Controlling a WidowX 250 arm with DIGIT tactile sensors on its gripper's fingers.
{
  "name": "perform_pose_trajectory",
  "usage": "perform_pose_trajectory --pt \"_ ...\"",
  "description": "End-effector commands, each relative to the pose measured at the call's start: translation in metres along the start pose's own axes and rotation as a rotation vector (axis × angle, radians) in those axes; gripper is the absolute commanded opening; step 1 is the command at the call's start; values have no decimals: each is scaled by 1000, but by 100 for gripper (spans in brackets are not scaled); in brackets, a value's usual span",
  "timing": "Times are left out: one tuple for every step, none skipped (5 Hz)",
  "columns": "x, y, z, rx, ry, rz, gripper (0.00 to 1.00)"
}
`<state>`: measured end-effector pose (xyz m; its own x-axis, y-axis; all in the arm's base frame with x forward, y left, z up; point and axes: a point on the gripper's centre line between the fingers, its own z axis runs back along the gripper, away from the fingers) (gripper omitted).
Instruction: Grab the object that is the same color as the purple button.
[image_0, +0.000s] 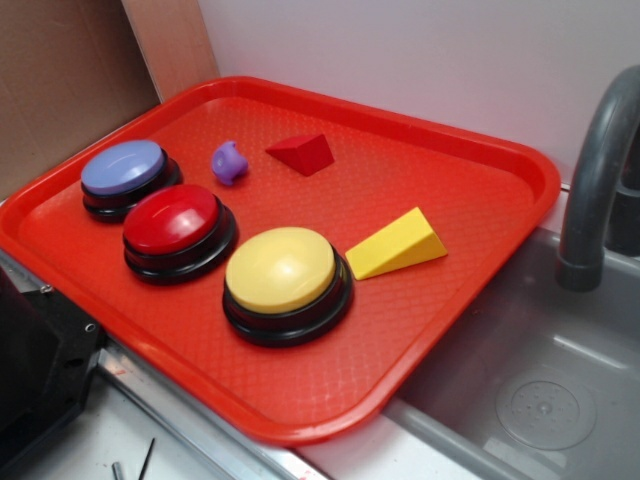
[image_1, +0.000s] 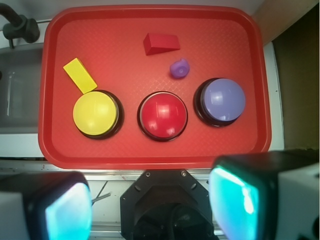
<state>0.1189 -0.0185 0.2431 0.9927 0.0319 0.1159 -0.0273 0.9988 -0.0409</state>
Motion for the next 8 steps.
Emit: perform_pose_trajectory --pt "0 0 0 0 0 0 100" --pt "12 11 -13 -10 -37 -85 100" --pt "28 24 -29 8 -77 -174 100" --pt "45 39 -48 22 -121 -255 100" --pt "63 57 -69 16 -113 -293 100" --pt "79 69 -92 73 -88 -258 100" --pt "95 74 -122 110 -72 -220 100" --pt "106 72 -151 151 -39 -196 100"
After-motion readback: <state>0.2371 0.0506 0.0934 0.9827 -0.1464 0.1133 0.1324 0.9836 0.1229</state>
